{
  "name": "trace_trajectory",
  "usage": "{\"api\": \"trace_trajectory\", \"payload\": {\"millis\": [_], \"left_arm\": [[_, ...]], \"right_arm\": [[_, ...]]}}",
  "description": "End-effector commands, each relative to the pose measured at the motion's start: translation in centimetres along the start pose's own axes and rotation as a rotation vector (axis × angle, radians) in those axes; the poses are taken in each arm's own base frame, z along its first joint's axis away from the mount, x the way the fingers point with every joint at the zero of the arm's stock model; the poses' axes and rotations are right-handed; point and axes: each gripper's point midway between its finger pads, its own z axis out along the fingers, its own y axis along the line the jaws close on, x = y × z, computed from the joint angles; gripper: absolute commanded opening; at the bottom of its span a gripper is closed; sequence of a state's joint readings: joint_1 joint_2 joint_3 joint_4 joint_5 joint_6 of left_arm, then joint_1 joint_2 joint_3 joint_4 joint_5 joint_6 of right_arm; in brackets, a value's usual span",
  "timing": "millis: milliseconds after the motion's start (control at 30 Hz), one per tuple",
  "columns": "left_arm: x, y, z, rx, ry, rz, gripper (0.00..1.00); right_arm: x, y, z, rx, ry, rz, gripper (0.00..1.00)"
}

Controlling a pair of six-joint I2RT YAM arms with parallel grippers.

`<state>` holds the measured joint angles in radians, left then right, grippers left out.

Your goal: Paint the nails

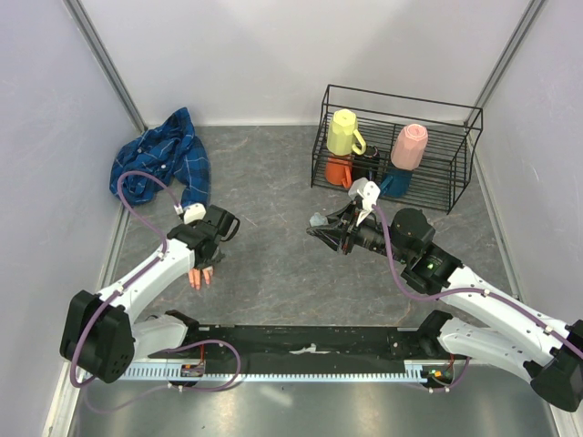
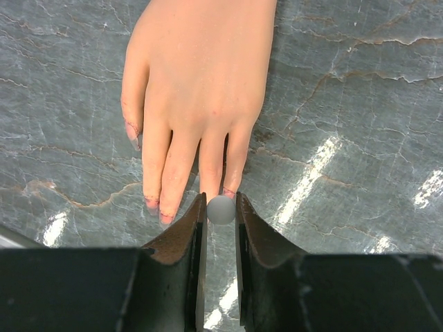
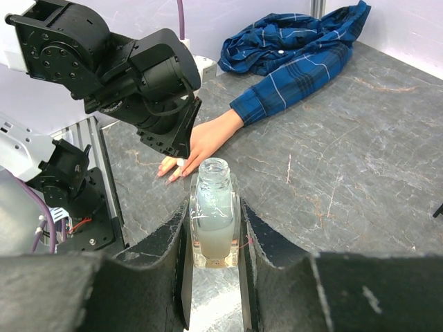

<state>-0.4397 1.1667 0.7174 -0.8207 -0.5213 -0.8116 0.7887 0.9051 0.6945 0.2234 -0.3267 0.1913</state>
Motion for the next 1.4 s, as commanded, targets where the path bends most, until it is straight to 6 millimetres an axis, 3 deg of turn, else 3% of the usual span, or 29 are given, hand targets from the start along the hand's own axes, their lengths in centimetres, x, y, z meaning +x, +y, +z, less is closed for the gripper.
{"api": "trace_trajectory", "payload": {"millis": [0, 433, 1367], "left_arm": [[-1.09, -0.46, -0.27, 0.008, -0.028, -0.037, 0.02], [-1.09, -1.14, 0.31, 0.017, -0.022, -0.014, 0.02], [-0.66, -0.68, 0.37, -0.006, -0.005, -0.021, 0.02]], "right_arm": [[-1.01, 0.41, 0.08, -0.025, -0.04, -0.005, 0.0], [-1.0, 0.43, 0.02, -0.025, -0.04, -0.005, 0.0], [-1.07, 0.37, -0.06, -0.026, -0.044, -0.002, 0.0]]}}
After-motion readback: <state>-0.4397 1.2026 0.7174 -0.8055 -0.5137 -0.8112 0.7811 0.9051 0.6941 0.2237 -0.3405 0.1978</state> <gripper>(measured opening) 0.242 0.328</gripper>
